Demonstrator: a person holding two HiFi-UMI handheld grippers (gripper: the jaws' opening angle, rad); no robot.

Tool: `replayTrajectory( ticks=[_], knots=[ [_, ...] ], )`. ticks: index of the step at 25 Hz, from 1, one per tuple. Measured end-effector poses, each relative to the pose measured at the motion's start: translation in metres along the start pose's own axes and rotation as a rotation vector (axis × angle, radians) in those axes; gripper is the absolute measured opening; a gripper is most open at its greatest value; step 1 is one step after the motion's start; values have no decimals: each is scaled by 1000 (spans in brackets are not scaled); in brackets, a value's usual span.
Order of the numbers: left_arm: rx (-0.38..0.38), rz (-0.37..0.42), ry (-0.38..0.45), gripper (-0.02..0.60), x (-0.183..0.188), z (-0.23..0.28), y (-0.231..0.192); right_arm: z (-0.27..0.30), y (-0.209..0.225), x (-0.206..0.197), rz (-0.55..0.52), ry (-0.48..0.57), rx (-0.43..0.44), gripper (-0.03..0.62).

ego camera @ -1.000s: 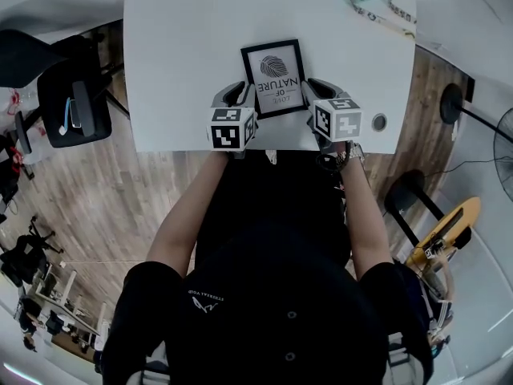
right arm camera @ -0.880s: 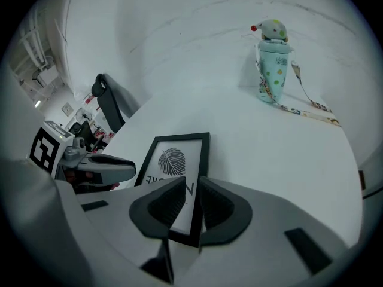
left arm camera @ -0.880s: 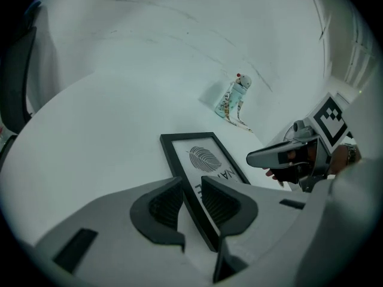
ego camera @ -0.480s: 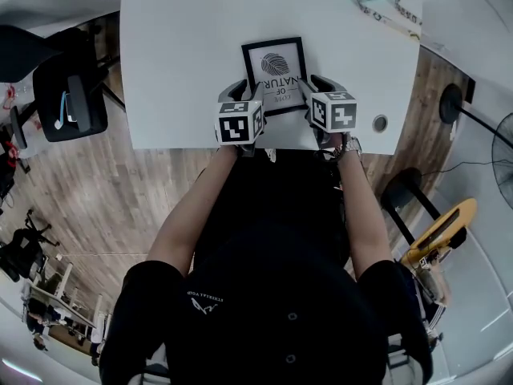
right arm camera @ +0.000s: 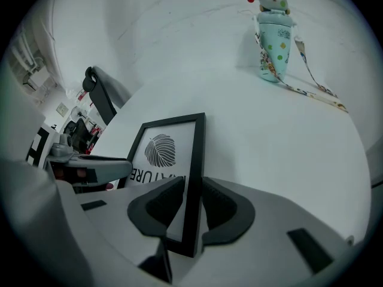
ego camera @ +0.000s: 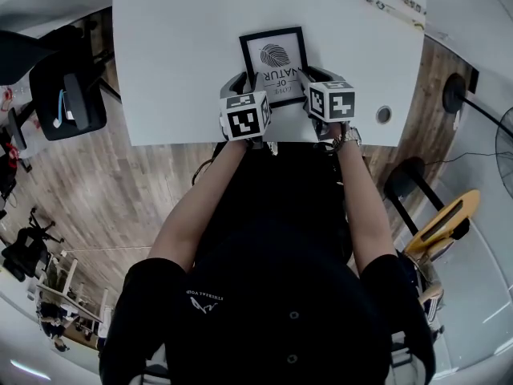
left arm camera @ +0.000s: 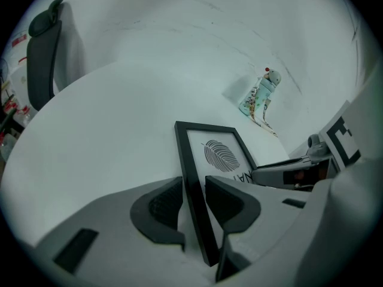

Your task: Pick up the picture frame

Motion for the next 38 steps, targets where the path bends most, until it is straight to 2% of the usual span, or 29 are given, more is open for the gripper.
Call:
replayTrajectory(
  ticks=[12, 16, 30, 38],
  knots=[
    [27, -37, -24, 89, -1, 1, 1, -1, 0, -4, 38, 25, -36, 84],
    [31, -54, -34, 78, 1, -2, -3, -4, -2, -9, 58, 6, -13, 69],
    [13, 12, -63, 73, -2, -12, -1, -17, -9, -28, 167, 11, -14, 67],
    [5, 74, -3, 72, 10, -32, 7, -37, -16, -20, 170, 96, -27, 67]
  ],
)
Point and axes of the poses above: the fingertips, and each gripper's own axes: z forward along the fingers, y to its right, x out of its top, the point moved 3 cm from there along -z, backward along the fingers, and after that the axes turned 11 degrees about -x, right-handed, at the moved point
